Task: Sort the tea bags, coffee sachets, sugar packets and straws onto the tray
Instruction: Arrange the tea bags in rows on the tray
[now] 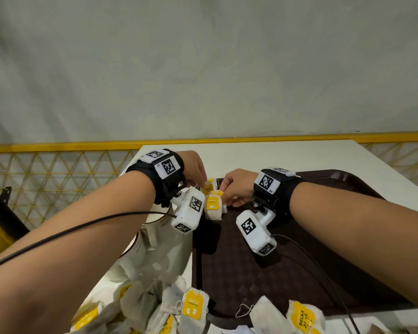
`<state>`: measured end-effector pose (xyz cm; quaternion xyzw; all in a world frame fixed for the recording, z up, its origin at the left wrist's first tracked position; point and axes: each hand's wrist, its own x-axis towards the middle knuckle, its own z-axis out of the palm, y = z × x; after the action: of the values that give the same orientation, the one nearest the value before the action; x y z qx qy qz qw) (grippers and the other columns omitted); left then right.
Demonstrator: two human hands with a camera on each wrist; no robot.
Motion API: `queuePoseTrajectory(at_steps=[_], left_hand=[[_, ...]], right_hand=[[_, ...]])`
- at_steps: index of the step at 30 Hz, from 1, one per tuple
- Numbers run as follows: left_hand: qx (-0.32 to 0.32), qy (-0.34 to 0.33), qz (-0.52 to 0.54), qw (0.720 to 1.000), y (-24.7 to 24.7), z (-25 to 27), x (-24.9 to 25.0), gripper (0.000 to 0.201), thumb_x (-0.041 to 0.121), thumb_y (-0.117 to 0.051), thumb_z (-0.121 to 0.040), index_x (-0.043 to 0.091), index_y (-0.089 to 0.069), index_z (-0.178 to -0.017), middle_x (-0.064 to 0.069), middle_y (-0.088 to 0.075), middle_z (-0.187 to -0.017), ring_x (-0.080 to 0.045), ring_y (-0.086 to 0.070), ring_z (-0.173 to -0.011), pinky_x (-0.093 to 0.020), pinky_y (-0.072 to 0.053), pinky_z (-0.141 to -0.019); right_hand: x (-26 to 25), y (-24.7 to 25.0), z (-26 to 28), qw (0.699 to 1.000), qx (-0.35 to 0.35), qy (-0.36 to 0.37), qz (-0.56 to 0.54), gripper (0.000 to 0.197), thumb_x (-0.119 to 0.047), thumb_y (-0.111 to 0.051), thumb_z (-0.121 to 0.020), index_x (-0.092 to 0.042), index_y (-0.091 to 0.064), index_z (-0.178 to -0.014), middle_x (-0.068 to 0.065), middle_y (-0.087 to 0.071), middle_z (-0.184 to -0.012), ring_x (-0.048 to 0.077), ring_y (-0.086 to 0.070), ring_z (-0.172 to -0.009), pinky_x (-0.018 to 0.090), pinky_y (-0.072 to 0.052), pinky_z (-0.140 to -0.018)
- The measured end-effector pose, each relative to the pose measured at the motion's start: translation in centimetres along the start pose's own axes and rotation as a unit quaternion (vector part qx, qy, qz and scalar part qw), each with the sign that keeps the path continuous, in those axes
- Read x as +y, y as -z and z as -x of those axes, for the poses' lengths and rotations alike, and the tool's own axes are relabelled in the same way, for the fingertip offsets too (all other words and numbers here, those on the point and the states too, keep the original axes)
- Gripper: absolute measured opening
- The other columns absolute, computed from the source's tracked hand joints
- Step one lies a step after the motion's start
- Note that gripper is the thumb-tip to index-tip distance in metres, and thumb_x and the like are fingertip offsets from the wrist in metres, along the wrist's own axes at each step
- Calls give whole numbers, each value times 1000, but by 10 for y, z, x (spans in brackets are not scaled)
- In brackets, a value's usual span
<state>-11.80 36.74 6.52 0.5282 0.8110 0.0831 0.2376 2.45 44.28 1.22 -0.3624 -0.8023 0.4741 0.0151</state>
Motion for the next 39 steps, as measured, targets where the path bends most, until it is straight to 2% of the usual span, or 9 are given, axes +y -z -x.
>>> queuePoseTrajectory(at_steps=[3, 9, 14, 21, 25, 28, 31, 34, 39], left_hand=[[-53, -15, -37, 998, -13, 10, 1, 29, 16, -75, -80, 7, -71, -107, -8, -70, -95, -13, -63, -75, -25, -55, -71], [-17, -27, -65, 997, -25, 13, 1, 16, 14, -70, -84, 4, -71, -96, 2, -61, -65, -1, -57, -51, -14, -48, -52], [-75, -42, -61, 994, -22, 20, -2, 9, 14, -70, -83, 18, -65, -76, 0, -65, -73, -3, -61, -58, -18, -48, -54], [-86, -25, -62, 994, -21, 22, -3, 4, 18, -70, -84, 17, -68, -86, -4, -69, -88, -11, -63, -72, -19, -48, -58], [-60, -18, -82, 995, -20, 10, -1, 20, 15, -70, -83, 7, -70, -101, -7, -68, -87, -10, -59, -62, -11, -44, -44], [-49, -6, -90, 995, -19, 1, 2, 22, 8, -70, -83, 3, -70, -104, -6, -62, -80, -8, -54, -55, -8, -38, -34], [-35, 11, -91, 995, -16, -7, -1, 18, 9, -72, -79, 6, -73, -96, -5, -66, -76, -16, -60, -63, -11, -43, -41], [-14, 31, -103, 994, -19, -18, -9, 15, 26, -78, -64, 20, -77, -79, -3, -74, -78, -21, -69, -74, -29, -59, -67], [4, 58, -122, 991, -16, -40, -18, 24, 31, -80, -57, 20, -76, -78, -5, -74, -79, -23, -72, -81, -45, -60, -74]], right_hand=[[1, -2, 4, 999, 27, 11, -24, 22, 7, -72, -76, -9, -58, -78, 11, -61, -71, 19, -63, -62, 25, -53, -54], [7, 1, 9, 997, 61, 3, -39, 18, 6, -68, -81, -10, -59, -79, 11, -62, -70, 15, -61, -60, 25, -54, -56], [1, -3, 9, 998, 45, 35, -38, 16, 5, -65, -82, -11, -61, -83, 11, -61, -71, 16, -60, -62, 22, -52, -54], [-11, -17, 1, 996, 75, 38, -19, 16, 8, -61, -82, -8, -60, -81, 12, -61, -67, 18, -60, -56, 20, -53, -52], [-8, -15, 1, 991, 97, 31, -86, 14, 7, -62, -84, -4, -60, -91, 14, -61, -68, 18, -59, -53, 23, -55, -54], [-3, -8, 6, 986, 121, 29, -110, 12, 5, -61, -86, -5, -59, -79, 14, -59, -66, 22, -58, -59, 31, -56, -66], [0, -5, 15, 992, 71, 31, -96, 23, -7, -68, -86, -7, -57, -66, 10, -58, -60, 23, -61, -65, 33, -55, -70], [2, -10, 21, 999, 4, 42, -25, 24, -17, -78, -78, -9, -58, -68, 7, -65, -63, 12, -63, -56, 21, -54, -58], [1, -21, 13, 997, -13, 74, 19, 20, 0, -78, -74, -6, -61, -66, 13, -65, -67, 18, -62, -60, 23, -54, -59]])
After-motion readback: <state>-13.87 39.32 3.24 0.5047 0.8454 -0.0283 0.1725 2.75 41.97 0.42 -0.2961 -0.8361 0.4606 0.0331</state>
